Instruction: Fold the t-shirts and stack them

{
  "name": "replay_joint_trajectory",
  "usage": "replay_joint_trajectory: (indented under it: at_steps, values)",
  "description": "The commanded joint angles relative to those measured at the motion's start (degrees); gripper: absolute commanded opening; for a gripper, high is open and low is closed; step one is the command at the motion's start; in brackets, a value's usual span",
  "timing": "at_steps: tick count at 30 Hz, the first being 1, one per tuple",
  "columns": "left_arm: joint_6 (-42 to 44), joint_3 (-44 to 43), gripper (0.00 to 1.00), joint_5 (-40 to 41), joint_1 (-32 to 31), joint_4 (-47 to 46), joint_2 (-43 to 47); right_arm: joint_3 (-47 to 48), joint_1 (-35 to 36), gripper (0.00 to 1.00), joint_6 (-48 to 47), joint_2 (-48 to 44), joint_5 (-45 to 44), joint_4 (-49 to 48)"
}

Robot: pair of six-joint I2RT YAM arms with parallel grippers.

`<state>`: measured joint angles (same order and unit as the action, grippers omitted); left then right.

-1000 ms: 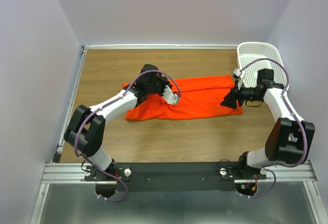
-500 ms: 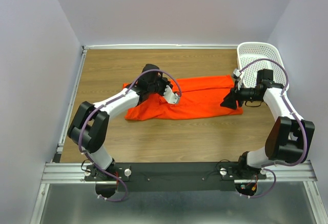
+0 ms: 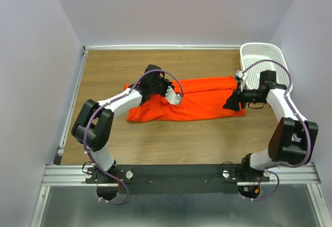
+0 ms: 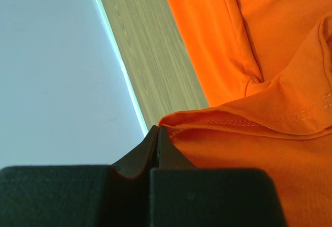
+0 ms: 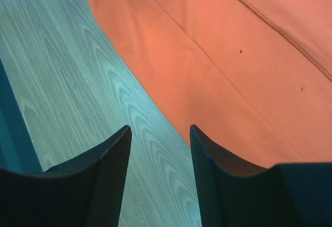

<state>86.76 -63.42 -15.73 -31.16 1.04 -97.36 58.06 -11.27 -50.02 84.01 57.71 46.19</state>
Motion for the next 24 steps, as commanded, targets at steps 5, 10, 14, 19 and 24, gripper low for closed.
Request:
replay_joint_trajectory:
  at_steps: [5,10,14,19,24]
  values:
    - [-6.58,0.04,0.16,4.55,0.92,-8.57,-2.83,-0.14,-0.42,0.57,-1.04,0.46,1.61,1.18]
    - [-18.36,-2.49,0.52,12.19,1.36,-14.39,-4.15,-0.23,-0.25,0.61,-1.04,0.28,1.88,1.70]
    - [-27.85,-4.96,0.70,14.31,3.03,-14.92,-0.91,-0.06,2.03,0.61,-1.74,0.10,-0.31,2.06]
    - [-51.65,-6.81,0.75,26.07,5.49,-16.59,9.19,3.19,17.30,0.61,-3.07,0.71,-6.90,1.18]
    - [-80.40,-1.64,0.98,38.85,11.10,-9.59,26.29,9.95,37.66,0.61,10.62,7.83,-20.24,-11.89]
